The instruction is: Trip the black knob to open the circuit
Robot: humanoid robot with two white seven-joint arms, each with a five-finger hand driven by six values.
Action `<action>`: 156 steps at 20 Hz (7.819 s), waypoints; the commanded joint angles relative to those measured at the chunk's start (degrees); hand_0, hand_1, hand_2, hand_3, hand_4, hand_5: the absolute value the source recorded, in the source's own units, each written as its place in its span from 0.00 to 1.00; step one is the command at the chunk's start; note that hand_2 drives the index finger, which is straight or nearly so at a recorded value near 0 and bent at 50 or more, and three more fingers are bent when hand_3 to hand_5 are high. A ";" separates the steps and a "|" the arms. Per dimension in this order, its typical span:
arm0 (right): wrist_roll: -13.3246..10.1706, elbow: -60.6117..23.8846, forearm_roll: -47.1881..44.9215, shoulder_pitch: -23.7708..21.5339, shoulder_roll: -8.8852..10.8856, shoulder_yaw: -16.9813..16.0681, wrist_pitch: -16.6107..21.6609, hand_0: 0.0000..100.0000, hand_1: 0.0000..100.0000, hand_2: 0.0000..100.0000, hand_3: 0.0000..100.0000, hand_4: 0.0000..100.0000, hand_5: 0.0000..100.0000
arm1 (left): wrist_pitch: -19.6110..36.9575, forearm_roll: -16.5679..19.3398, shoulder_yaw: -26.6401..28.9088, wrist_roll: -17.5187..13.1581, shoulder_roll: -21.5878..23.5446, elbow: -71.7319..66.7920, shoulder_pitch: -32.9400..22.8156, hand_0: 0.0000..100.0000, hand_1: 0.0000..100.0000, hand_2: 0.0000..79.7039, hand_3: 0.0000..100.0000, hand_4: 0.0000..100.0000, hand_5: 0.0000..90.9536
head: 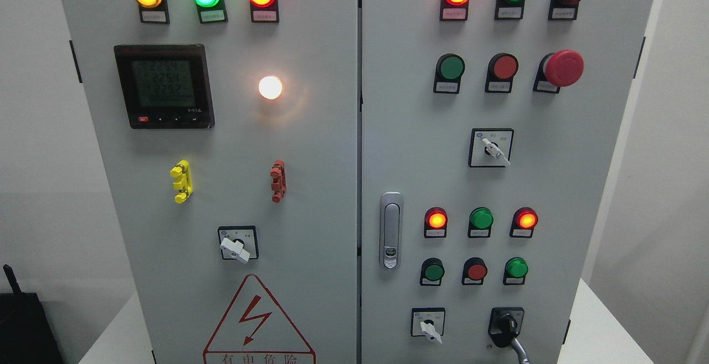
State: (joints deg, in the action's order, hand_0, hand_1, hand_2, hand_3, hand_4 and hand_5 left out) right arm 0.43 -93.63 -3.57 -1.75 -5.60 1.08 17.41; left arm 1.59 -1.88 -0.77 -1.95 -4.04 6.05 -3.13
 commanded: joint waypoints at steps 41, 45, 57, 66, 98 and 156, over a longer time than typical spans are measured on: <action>0.44 -2.78 0.76 1.04 -0.29 3.75 0.25 1.00 0.85 0.00 0.96 0.90 0.92 | -0.01 -0.14 0.07 0.01 -0.09 0.01 0.14 0.12 0.39 0.00 0.00 0.00 0.00; 0.36 -2.78 0.76 1.04 -0.20 4.02 0.25 1.00 0.85 0.00 0.96 0.90 0.92 | -0.01 -0.14 0.07 0.01 -0.09 0.01 0.23 0.12 0.39 0.00 0.00 0.00 0.00; 0.00 -3.40 0.67 1.48 -0.20 4.19 0.34 1.00 0.85 0.00 0.96 0.90 0.92 | 0.08 -0.14 0.07 0.01 -0.09 0.01 0.14 0.12 0.39 0.00 0.00 0.00 0.00; -0.70 -3.49 0.67 1.83 -0.20 5.07 0.34 1.00 0.85 0.00 0.96 0.90 0.92 | 0.08 -0.14 0.07 0.01 -0.09 0.01 0.23 0.12 0.39 0.00 0.00 0.00 0.00; -0.87 -3.48 0.32 1.39 -0.03 3.05 0.25 1.00 0.85 0.00 0.96 0.90 0.91 | 0.08 -0.14 0.07 0.01 -0.09 0.01 0.23 0.12 0.39 0.00 0.00 0.00 0.00; -0.96 -6.12 -2.32 -3.96 0.77 -2.49 0.43 1.00 0.85 0.00 0.98 0.91 0.93 | 0.08 -0.14 0.07 0.01 -0.09 0.01 0.14 0.12 0.39 0.00 0.00 0.00 0.00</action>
State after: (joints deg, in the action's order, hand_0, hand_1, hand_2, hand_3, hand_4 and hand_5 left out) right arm -0.61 -97.40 -5.65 -5.55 -4.65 -1.64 17.10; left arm 1.59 -1.88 -0.77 -1.95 -4.04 6.05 -3.13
